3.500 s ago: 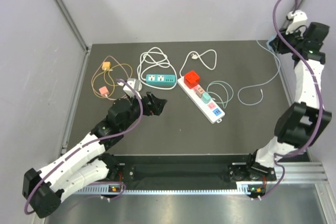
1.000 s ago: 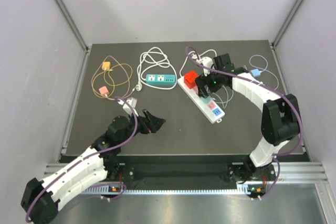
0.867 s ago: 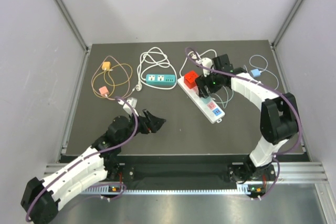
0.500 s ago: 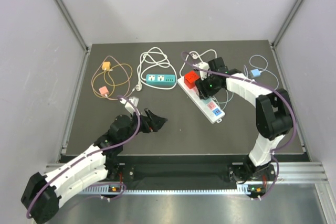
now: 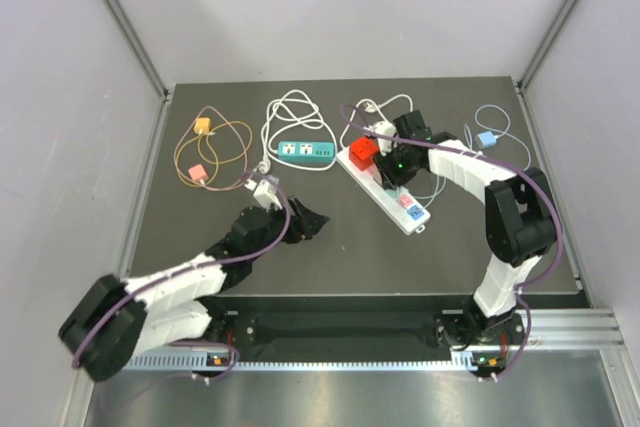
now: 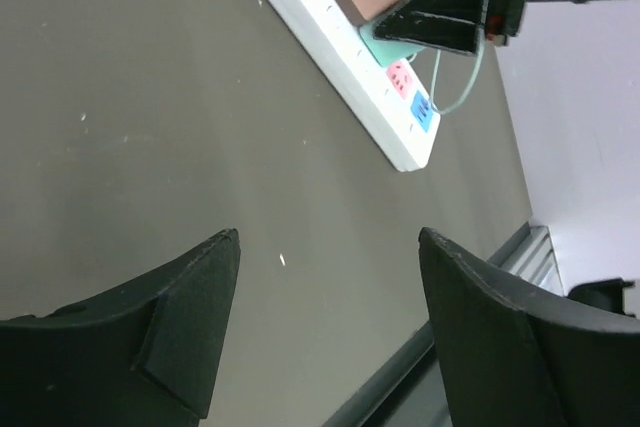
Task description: Pull the plug off the socket
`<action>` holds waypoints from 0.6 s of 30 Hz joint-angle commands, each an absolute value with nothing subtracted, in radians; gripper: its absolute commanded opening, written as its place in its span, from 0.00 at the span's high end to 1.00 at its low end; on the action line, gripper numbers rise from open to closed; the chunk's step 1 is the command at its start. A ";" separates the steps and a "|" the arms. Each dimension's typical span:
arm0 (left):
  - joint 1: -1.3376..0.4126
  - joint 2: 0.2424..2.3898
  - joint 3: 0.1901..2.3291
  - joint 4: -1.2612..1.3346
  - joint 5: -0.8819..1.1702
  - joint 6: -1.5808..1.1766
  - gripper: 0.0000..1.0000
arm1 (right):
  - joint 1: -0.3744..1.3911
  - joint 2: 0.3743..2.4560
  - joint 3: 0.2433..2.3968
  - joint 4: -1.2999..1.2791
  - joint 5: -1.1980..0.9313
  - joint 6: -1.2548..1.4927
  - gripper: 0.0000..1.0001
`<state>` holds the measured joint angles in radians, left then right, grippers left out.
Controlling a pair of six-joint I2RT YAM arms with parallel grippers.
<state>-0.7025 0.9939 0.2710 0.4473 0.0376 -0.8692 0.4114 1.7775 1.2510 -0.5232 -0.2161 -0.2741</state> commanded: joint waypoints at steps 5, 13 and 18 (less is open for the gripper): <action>-0.696 1.379 0.489 0.854 0.149 -0.969 0.82 | 0.428 1.720 1.267 -0.546 -0.273 -0.357 1.00; -0.675 1.816 0.730 1.107 0.282 -1.130 1.00 | 0.426 1.713 1.253 -0.537 -0.301 -0.354 1.00; -0.676 1.924 0.839 1.042 0.259 -1.143 1.00 | 0.426 1.698 1.253 -0.532 -0.311 -0.345 1.00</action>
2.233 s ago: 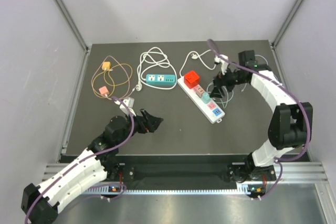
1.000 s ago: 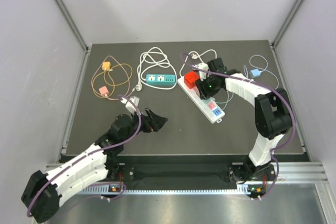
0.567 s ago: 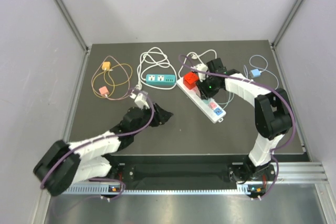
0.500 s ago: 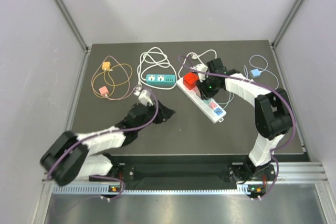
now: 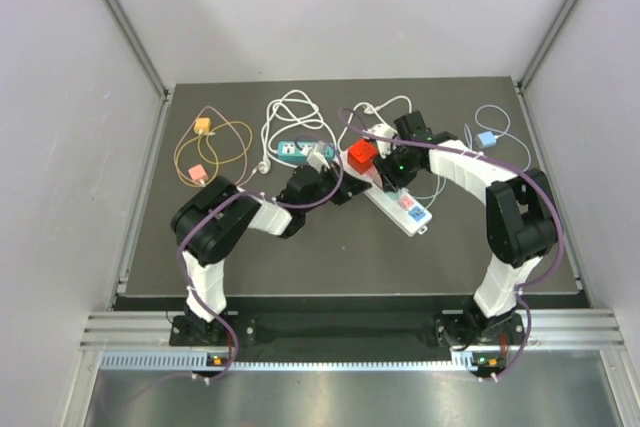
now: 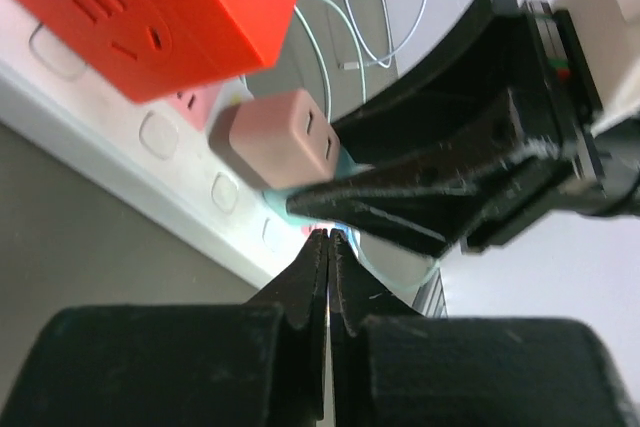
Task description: Pull the plug off the socket
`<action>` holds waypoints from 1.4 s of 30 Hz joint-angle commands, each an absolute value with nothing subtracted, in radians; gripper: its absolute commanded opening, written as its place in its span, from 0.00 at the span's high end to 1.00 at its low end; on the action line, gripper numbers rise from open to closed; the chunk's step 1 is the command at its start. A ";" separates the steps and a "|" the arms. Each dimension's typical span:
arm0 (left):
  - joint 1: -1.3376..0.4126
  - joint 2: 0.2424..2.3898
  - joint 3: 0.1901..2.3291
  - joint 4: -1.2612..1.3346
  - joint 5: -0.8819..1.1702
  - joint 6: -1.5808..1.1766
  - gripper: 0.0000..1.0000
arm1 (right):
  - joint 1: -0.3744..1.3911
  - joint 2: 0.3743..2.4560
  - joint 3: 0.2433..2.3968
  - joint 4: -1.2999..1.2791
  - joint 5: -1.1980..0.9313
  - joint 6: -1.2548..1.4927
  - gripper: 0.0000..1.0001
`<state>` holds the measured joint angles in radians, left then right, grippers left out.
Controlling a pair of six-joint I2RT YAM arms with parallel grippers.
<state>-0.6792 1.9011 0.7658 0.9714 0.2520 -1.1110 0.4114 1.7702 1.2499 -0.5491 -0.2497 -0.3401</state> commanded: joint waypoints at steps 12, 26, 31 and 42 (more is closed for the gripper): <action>-0.678 2.003 0.950 0.755 0.143 -1.052 1.00 | 0.426 1.692 1.259 -0.526 -0.319 -0.334 1.00; -0.678 2.077 0.991 0.683 0.107 -1.032 1.00 | 0.428 1.687 1.259 -0.528 -0.311 -0.330 1.00; -0.678 2.063 0.994 0.582 0.075 -0.999 0.82 | 0.425 1.666 1.270 -0.528 -0.311 -0.331 1.00; -0.676 2.079 0.982 0.506 0.045 -0.960 0.78 | 0.408 1.600 1.353 -0.584 -0.359 -0.331 1.00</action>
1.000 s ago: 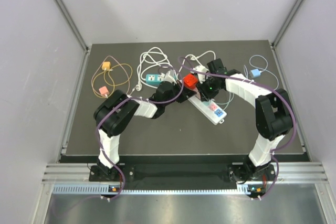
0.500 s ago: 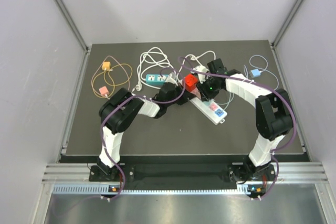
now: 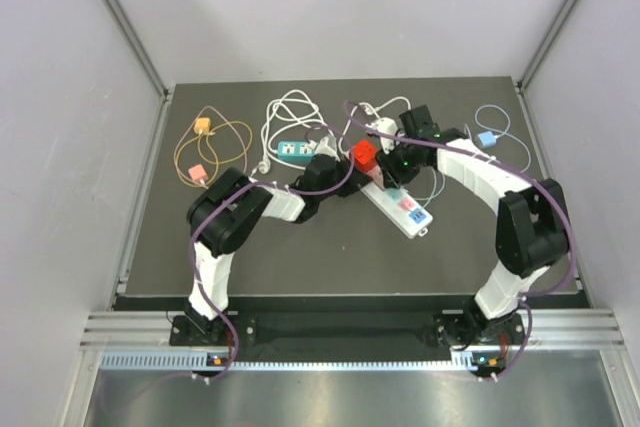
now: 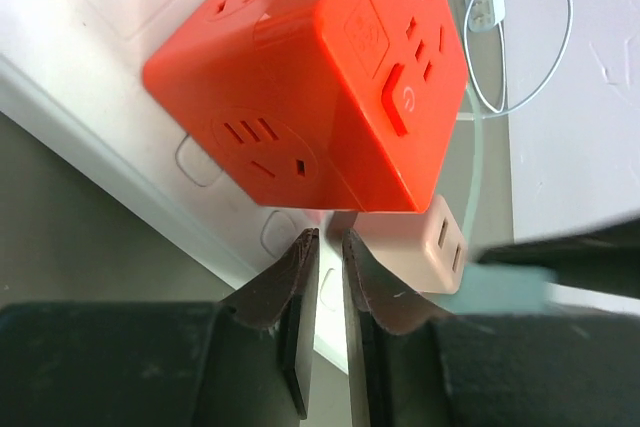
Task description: Pull the plug off the socket
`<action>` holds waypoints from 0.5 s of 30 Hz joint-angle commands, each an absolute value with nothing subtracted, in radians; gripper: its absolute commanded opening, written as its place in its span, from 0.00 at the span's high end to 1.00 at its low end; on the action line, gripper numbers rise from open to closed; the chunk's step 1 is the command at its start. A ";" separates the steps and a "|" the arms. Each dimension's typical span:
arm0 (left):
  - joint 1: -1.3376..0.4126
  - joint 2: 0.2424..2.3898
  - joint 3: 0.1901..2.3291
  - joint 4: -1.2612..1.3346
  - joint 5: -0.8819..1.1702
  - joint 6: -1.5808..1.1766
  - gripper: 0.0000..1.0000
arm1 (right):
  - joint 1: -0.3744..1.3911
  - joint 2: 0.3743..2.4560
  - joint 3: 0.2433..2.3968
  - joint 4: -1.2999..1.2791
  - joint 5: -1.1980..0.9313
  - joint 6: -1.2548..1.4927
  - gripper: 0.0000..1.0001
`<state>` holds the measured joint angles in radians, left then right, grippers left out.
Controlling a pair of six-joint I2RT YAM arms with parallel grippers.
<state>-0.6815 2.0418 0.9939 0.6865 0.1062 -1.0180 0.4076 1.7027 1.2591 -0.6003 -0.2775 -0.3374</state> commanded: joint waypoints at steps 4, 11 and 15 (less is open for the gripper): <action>-0.678 2.095 0.977 0.499 0.038 -0.956 0.78 | 0.407 1.571 1.368 -0.592 -0.377 -0.330 1.00; -0.670 2.077 0.954 0.563 0.118 -0.934 0.75 | 0.380 1.520 1.414 -0.629 -0.367 -0.339 1.00; -0.666 2.034 0.945 0.604 0.144 -0.919 0.86 | 0.331 1.491 1.448 -0.635 -0.357 -0.356 1.00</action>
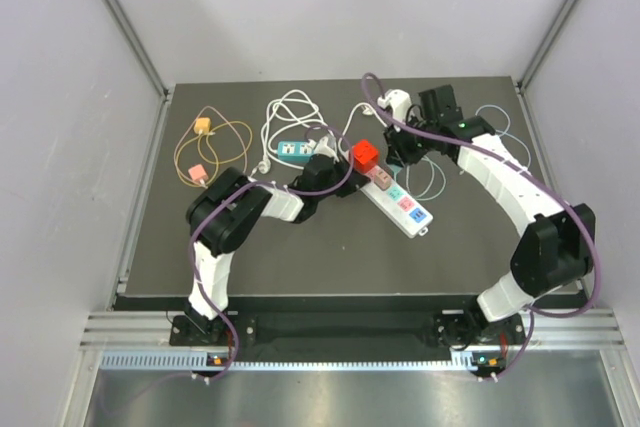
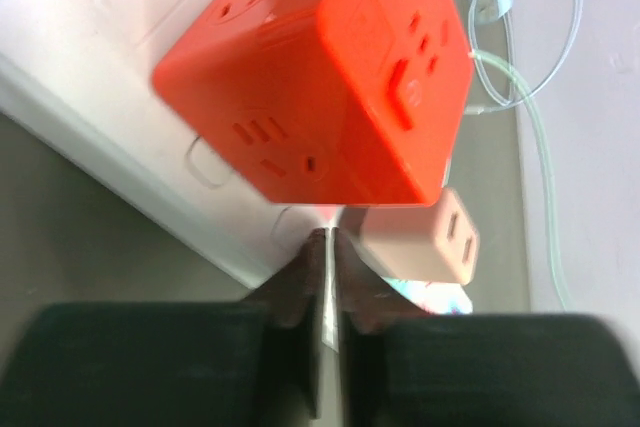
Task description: Pull the plug off the socket
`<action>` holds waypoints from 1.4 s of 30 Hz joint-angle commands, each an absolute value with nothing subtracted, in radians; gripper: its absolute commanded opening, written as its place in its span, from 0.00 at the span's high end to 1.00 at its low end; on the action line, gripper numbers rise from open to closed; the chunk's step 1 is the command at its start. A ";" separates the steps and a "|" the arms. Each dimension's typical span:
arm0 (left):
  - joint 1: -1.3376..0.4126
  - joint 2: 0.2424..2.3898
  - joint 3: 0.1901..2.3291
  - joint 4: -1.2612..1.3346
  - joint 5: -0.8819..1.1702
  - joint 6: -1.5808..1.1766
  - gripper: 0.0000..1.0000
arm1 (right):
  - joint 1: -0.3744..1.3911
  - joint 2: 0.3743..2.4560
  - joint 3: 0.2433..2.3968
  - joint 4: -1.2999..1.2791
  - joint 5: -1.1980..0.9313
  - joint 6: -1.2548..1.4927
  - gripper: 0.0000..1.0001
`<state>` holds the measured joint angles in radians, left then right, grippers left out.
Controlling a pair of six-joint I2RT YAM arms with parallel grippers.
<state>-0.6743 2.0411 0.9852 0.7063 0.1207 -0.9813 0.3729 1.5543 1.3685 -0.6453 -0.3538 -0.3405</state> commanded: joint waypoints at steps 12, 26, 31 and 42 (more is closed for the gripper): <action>-0.664 1.780 0.885 0.598 0.196 -0.838 0.55 | 0.104 1.496 1.790 -0.707 -0.376 -0.397 1.00; -0.661 1.312 0.672 0.348 0.134 -0.615 0.45 | 0.038 1.543 2.100 -0.532 -0.117 -0.408 1.00; -0.661 1.128 0.621 0.243 0.048 -0.566 0.38 | -0.027 1.540 2.105 -0.456 -0.063 -0.414 1.00; -0.657 0.818 0.511 0.064 -0.092 -0.535 0.19 | -0.140 1.548 2.249 -0.379 -0.054 -0.399 1.00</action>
